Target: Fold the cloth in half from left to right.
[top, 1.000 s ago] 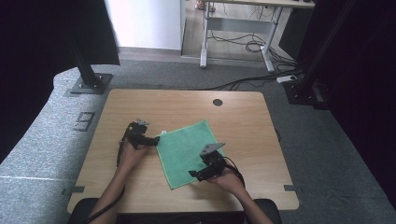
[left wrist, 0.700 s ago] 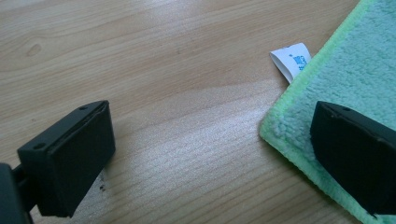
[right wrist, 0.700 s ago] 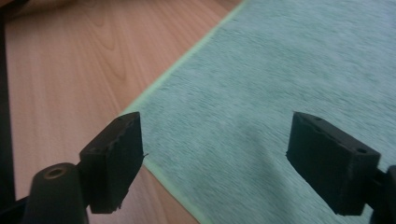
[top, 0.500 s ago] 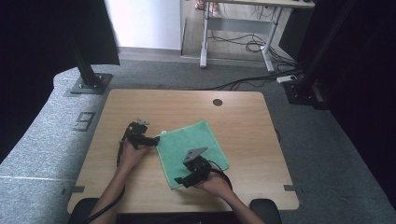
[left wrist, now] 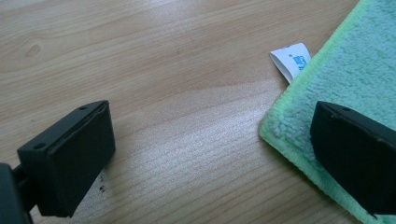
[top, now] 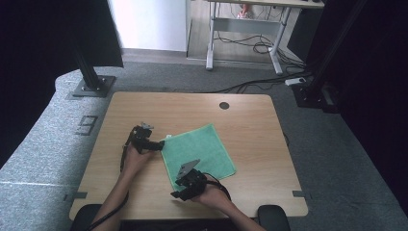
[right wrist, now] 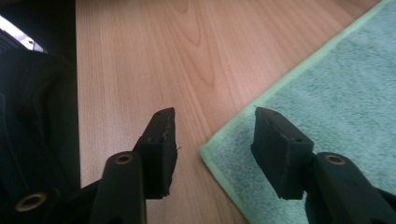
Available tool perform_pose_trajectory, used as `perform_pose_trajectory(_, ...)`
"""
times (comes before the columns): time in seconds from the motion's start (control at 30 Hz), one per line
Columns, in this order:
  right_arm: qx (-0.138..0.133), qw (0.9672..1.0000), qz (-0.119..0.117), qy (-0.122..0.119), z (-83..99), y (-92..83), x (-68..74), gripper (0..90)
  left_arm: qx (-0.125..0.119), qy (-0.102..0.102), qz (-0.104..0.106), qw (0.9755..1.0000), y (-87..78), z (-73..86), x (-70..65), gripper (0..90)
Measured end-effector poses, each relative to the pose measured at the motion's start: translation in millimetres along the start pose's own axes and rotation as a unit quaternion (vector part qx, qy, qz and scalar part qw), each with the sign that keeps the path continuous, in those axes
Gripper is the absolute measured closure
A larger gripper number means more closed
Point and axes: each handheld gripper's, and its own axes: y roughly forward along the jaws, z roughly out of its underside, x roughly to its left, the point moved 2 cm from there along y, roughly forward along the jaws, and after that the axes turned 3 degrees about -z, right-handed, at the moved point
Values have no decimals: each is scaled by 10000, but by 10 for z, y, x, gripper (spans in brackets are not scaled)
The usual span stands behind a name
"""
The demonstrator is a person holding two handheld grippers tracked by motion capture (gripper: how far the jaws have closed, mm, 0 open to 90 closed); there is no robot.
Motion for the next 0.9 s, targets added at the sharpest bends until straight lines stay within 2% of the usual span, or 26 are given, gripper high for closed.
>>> perform_pose_trajectory(0.17,286,9992,207,-189,39,86,33,603,-1,5,2,10000,1,-1,0,8)
perform_pose_trajectory(0.33,341,9977,563,-147,32,82,49,759,-69,89,83,9999,-11,3,-9,36)
perform_pose_trajectory(0.4,344,9974,622,-135,32,82,48,803,-188,244,234,9993,-33,10,-27,125)
perform_pose_trajectory(0.5,316,9976,618,-69,36,78,30,833,-350,502,501,9969,-67,25,-67,323)
perform_pose_trajectory(0.6,314,9978,586,-32,35,77,25,846,-420,627,667,9949,-84,32,-112,529)
perform_pose_trajectory(0.7,326,9976,603,-59,30,82,30,848,-417,618,841,9937,-88,28,-153,749)
perform_pose_trajectory(0.77,340,9975,609,-65,25,84,35,849,-377,563,958,9931,-86,20,-158,837)
perform_pose_trajectory(0.9,287,9983,490,-111,-4,99,51,865,-282,436,1026,9934,-94,8,-112,857)
